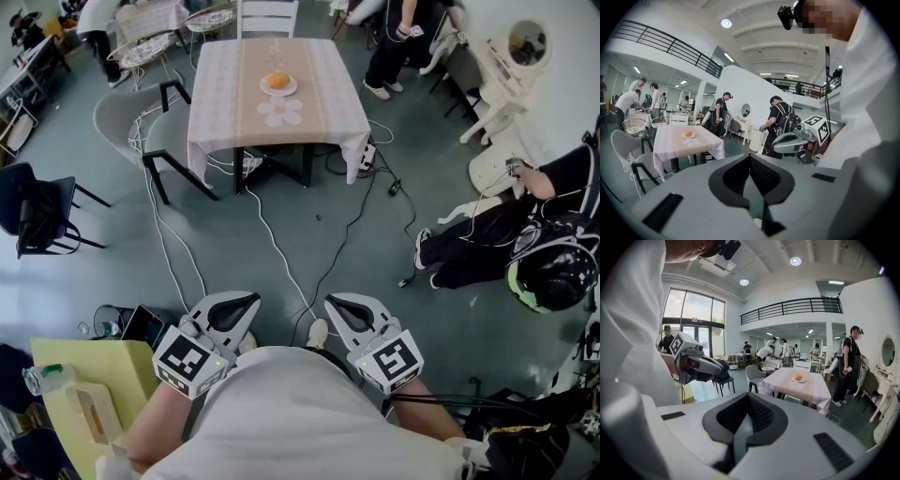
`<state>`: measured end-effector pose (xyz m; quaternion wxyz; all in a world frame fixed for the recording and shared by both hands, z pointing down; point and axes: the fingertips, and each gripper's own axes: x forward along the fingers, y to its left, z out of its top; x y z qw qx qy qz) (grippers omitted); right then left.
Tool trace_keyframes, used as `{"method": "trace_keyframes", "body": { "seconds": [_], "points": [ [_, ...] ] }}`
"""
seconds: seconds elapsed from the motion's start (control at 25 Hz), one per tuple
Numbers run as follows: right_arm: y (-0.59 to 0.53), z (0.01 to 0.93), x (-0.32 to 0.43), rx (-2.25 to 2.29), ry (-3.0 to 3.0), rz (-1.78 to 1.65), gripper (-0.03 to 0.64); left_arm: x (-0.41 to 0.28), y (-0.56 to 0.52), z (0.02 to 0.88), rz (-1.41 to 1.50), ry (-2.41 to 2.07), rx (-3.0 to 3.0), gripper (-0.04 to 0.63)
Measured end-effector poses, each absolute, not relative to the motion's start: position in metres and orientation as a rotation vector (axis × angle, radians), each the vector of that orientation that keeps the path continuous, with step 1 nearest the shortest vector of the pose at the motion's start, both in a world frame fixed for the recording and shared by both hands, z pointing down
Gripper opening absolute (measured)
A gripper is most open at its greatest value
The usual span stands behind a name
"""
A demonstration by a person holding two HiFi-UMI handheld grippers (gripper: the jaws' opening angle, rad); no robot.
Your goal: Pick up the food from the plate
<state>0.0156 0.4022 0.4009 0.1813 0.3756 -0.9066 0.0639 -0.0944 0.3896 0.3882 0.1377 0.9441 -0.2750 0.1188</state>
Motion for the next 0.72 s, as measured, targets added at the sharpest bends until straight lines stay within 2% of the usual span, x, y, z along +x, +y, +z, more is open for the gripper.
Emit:
{"method": "trace_keyframes", "body": {
  "seconds": [0.36,0.72],
  "points": [
    [0.398,0.399,0.034,1.046,-2.568,0.185,0.011,-0.076,0.384,0.389,0.356,-0.807,2.724,0.008],
    [0.383,0.407,0.082,0.978,-2.603,0.209,0.014,-0.026,0.364,0.392,0.387,-0.880,2.699,0.008]
  ]
}}
